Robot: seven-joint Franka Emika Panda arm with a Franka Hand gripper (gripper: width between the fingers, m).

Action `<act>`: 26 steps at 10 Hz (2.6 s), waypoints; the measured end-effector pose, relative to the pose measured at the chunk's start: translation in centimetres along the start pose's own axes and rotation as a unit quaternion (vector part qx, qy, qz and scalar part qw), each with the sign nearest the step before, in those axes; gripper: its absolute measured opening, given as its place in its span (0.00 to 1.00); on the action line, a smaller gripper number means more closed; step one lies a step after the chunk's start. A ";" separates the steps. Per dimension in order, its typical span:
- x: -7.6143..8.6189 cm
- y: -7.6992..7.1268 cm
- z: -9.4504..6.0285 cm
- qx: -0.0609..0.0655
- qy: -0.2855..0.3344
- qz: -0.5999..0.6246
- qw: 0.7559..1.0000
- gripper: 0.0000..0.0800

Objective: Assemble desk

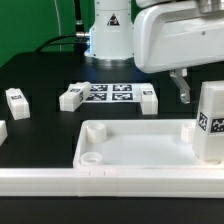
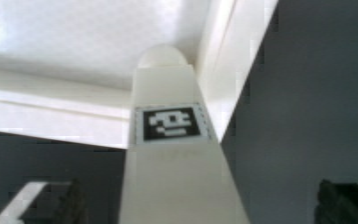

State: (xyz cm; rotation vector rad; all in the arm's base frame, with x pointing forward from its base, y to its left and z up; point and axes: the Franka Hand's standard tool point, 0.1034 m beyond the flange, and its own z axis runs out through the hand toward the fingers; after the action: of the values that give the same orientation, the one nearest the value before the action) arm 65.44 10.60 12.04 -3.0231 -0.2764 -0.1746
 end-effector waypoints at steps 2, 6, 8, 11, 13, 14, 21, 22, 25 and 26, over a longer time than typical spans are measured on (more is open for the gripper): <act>-0.2 0.1 -0.5 0.013 -0.084 0.002 0.996 0.81; 0.8 0.6 -1.1 0.016 -0.096 0.005 0.995 0.81; 1.3 0.7 -1.0 0.014 -0.083 0.005 0.996 0.81; 1.1 0.7 -0.4 0.013 -0.075 0.005 0.997 0.67; 1.1 0.7 -0.3 0.013 -0.075 0.004 0.997 0.50; 1.1 0.8 -0.3 0.013 -0.075 0.005 0.997 0.37; 1.2 1.0 -0.3 0.013 -0.070 0.167 0.983 0.37; 1.1 1.1 -0.3 0.010 -0.066 0.222 0.973 0.37; 1.1 1.2 -0.3 0.002 -0.051 0.369 0.928 0.37; 1.1 1.2 -0.2 -0.001 -0.048 0.413 0.910 0.37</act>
Offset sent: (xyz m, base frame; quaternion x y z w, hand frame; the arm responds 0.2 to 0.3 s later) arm 0.0124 -0.0107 0.0124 -0.0055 -0.0735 -0.0013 0.9973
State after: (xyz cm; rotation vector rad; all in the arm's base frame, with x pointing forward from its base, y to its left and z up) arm 66.75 9.59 12.30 -2.8484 0.9801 0.0494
